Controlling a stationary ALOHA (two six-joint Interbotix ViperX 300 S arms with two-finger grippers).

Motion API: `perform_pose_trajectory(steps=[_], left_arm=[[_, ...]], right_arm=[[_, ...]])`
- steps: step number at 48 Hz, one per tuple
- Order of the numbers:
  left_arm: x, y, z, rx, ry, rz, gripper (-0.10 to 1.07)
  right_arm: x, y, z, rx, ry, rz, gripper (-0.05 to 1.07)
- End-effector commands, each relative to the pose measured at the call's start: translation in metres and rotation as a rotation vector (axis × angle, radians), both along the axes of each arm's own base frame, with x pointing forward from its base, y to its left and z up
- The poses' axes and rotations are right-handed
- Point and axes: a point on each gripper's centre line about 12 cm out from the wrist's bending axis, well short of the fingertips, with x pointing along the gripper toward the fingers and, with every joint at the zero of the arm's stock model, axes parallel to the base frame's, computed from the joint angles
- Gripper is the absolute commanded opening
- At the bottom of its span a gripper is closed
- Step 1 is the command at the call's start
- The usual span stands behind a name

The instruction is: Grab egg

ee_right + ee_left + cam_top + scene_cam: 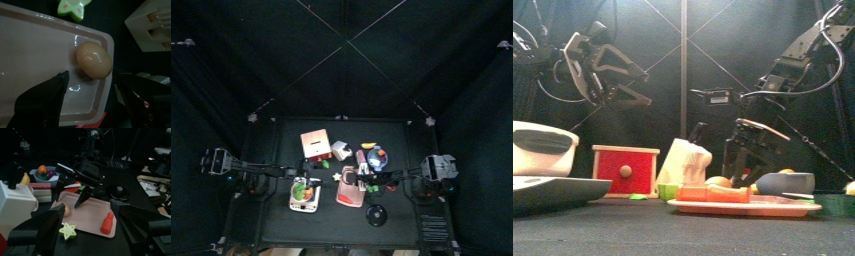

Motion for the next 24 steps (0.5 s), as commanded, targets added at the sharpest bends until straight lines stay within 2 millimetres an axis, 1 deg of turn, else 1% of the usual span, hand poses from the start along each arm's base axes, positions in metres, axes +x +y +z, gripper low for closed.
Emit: perform_pose_trajectory(steps=[1, 5, 9, 15, 24], left_arm=[[0.004, 0.001, 0.008, 0.002, -0.031, 0.003, 1.03], [0.004, 0.001, 0.007, 0.001, -0.028, 0.001, 1.03], [0.004, 0.0, 0.007, 0.0, -0.029, 0.001, 1.03], [0.004, 0.001, 0.007, 0.0, -0.029, 0.002, 1.03], [0.004, 0.002, 0.007, 0.0, -0.029, 0.005, 1.03]], right_arm=[[0.011, -0.005, 0.017, -0.013, -0.054, 0.0, 0.99], [0.014, -0.009, 0.019, -0.021, -0.064, 0.002, 0.99], [0.014, -0.011, 0.017, -0.021, -0.058, 0.003, 0.99], [0.011, -0.011, 0.006, -0.013, -0.032, 0.008, 0.99], [0.015, -0.009, -0.004, 0.017, -0.031, 0.031, 0.99]])
